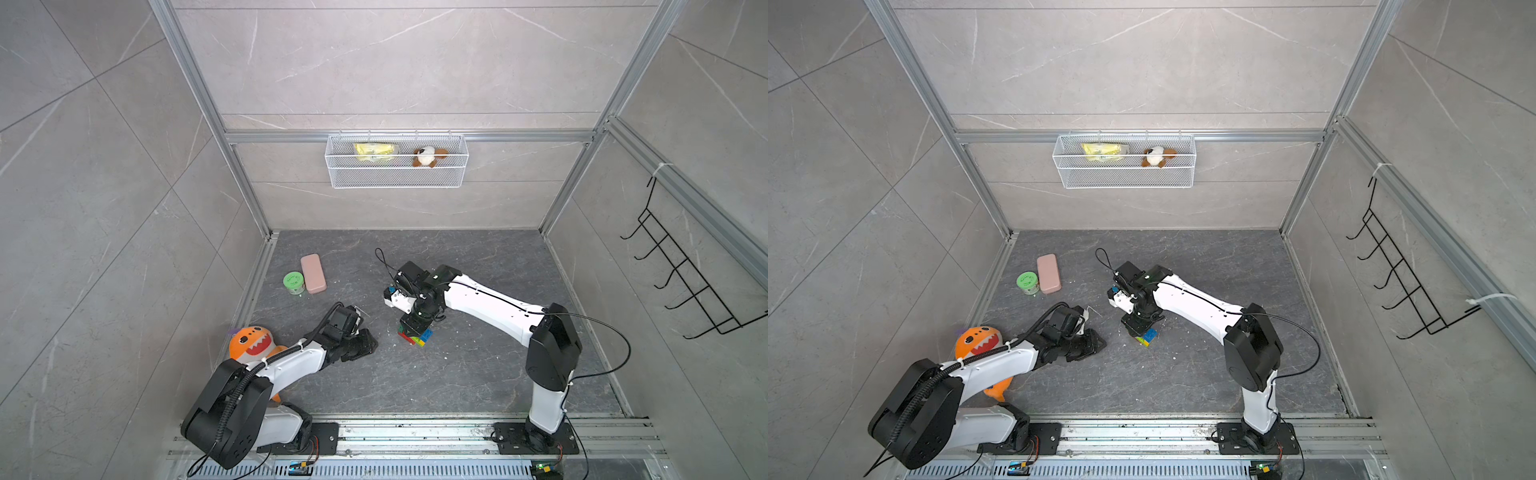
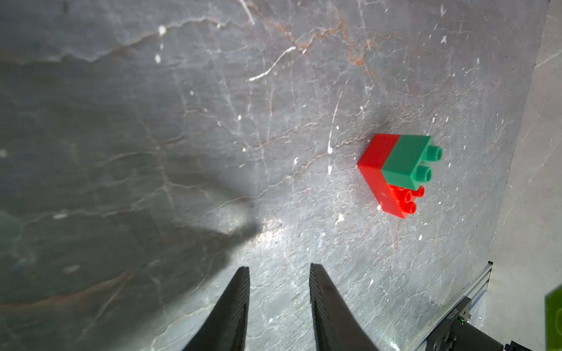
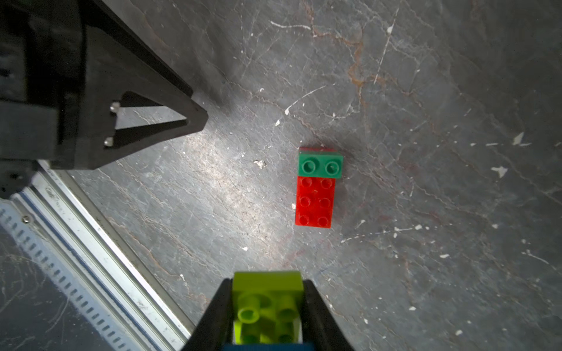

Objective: Assemble the number 5 with lego
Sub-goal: Assemble the lego brick with the lego brick.

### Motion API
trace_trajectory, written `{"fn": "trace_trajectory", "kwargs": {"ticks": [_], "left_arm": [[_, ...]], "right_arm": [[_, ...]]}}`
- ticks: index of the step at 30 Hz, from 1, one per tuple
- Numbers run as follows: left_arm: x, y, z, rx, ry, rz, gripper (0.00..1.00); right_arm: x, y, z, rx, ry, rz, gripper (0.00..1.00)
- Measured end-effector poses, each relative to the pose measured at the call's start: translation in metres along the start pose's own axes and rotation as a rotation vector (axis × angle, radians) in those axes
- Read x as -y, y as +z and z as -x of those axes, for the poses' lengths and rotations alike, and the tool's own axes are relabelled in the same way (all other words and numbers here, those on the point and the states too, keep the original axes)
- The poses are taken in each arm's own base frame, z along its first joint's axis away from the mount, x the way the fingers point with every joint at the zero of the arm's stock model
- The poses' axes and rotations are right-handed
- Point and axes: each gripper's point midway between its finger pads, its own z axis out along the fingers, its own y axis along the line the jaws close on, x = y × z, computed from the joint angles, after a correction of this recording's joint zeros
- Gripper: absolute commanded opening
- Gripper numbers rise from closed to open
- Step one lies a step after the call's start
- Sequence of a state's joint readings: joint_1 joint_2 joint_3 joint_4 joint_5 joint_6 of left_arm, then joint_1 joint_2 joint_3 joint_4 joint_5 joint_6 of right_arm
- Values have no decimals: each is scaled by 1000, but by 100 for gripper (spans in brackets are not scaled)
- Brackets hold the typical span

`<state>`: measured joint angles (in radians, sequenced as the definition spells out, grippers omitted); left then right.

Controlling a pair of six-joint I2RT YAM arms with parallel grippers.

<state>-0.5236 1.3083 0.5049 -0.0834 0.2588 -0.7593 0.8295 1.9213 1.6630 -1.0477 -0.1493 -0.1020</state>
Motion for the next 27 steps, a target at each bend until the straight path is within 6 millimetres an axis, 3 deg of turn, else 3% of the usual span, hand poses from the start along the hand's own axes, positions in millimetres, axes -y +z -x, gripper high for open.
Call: {"fn": "trace_trajectory", "kwargs": {"ticks": [27], "left_arm": [[-7, -12, -7, 37, -24, -5, 38]], "right_arm": [[13, 40, 22, -86, -85, -122, 35]]}}
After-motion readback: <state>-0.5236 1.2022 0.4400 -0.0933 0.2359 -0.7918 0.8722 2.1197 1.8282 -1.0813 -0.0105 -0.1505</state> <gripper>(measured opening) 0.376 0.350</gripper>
